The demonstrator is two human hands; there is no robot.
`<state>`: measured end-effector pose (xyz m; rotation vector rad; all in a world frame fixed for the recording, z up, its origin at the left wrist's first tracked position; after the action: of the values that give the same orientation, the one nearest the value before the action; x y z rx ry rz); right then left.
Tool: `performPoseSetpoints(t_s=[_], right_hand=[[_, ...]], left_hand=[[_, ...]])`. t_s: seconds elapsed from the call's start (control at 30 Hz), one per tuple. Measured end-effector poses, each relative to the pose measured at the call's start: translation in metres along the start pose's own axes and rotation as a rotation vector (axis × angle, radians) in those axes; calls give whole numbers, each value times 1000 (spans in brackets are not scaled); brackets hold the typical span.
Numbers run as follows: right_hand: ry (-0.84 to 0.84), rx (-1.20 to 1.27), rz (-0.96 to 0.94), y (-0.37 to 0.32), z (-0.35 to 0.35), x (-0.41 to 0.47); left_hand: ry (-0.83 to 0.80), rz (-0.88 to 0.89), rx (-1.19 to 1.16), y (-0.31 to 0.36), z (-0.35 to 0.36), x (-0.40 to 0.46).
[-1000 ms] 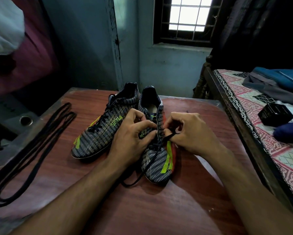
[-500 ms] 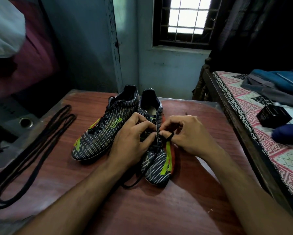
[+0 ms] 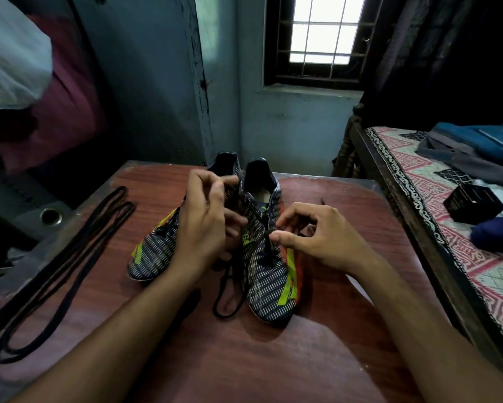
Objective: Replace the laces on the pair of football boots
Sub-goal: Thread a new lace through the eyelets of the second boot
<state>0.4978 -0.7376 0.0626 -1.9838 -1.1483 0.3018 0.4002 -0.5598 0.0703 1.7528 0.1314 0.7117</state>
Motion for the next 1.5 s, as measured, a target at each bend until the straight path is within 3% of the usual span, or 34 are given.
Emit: performPoseSetpoints(t_s=[0.13, 0.3, 0.43, 0.5, 0.57, 0.63, 0.7, 0.8, 0.9, 1.07, 1.13, 1.37, 1.43, 1.5], right_hand=[[18, -26, -6, 1, 1, 1], [-7, -74, -14, 1, 0, -1], [-27, -74, -17, 5, 0, 0], [-35, -78, -13, 6, 1, 0], [-39, -65, -26, 5, 2, -1], [-50, -58, -31, 2, 2, -1], [-59, -92, -31, 1, 2, -1], [-76, -154, -26, 1, 3, 0], [-79, -159, -36, -1, 2, -1], [-61, -116, -60, -6, 3, -3], [-58, -110, -60, -5, 3, -3], [-75, -74, -51, -2, 3, -1], [-71, -74, -48, 0, 3, -1], [-77, -74, -45, 0, 3, -2]], left_hand=[[38, -127, -275, 8, -2, 29], [102, 28, -119, 8, -15, 43], [182, -83, -484, 0, -22, 36], [49, 18, -258, 9, -24, 33], [-220, 308, 371, 26, -14, 29], [-491, 489, 883, 27, 0, 23], [-609, 539, 1034, 29, -1, 25], [-558, 641, 1059, 40, -14, 33], [-403, 483, 915, 41, -23, 45], [-151, -85, -33, 16, -9, 53], [-37, -207, -251, 8, -1, 51], [209, -76, -529, 17, -29, 65], [127, -76, -489, 20, -28, 63], [-53, 76, -156, 29, -25, 54]])
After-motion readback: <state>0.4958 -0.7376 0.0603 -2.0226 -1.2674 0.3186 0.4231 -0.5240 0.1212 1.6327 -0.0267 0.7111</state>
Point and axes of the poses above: each hand's wrist, its own x-axis towards the middle knuckle, its own z-axis out of the palm, y = z × x, the point moved 6 cm from there along x, towards the middle knuckle, and after that the axes turned 9 degrees about -y, right-handed, at the moved point
